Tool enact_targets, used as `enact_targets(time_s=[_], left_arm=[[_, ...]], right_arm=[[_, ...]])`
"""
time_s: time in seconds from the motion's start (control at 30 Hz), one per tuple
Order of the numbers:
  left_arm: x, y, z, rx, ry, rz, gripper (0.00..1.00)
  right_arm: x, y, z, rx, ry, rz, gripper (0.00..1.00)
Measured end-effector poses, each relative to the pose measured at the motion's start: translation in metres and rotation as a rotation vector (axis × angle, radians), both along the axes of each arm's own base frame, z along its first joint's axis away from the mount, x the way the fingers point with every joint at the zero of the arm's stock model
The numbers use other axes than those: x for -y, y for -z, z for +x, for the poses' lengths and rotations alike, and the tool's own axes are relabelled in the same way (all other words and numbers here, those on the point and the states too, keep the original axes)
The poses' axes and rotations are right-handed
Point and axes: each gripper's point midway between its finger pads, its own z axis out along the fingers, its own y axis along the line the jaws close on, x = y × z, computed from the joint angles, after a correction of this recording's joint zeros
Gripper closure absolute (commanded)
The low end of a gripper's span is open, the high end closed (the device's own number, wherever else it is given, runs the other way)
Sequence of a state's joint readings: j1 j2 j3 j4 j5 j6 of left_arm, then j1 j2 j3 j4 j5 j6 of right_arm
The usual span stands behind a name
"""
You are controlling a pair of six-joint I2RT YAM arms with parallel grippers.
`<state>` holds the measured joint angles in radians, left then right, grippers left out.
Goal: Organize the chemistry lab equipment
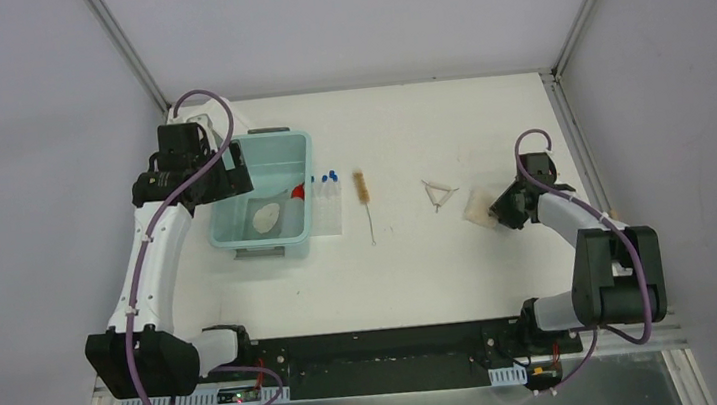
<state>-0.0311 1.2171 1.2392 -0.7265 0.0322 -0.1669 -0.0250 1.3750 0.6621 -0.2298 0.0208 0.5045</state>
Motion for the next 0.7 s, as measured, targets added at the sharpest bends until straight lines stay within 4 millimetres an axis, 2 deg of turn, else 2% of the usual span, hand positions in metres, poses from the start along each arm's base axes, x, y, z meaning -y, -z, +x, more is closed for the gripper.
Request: enact_targets(time_s=[0.13,0.37,0.57,0.7], left_arm=[[-0.004,-0.002,0.001,0.017,-0.014,0.015,0.01],[-0.010,-0.015,-0.005,0.090,-0.042,0.034,0.02],[-0.010,-0.031,-0.014,0.165,-0.044,0.027,0.05],[0.001,-0.042,-0.017,0.211,-0.006,0.017,0.06]], right_arm=[[-0.001,0.001,0.000,-0.002,0.001,0.006,1.00],[-0.004,-0.007,0.000,0.020,-0.004,0.020,1.00],[-0.013,-0.049,0.008,0.170,-0.032,0.035,1.00],[-0.034,-0.085,0.008,0.291,-0.092,0.051,1.00]])
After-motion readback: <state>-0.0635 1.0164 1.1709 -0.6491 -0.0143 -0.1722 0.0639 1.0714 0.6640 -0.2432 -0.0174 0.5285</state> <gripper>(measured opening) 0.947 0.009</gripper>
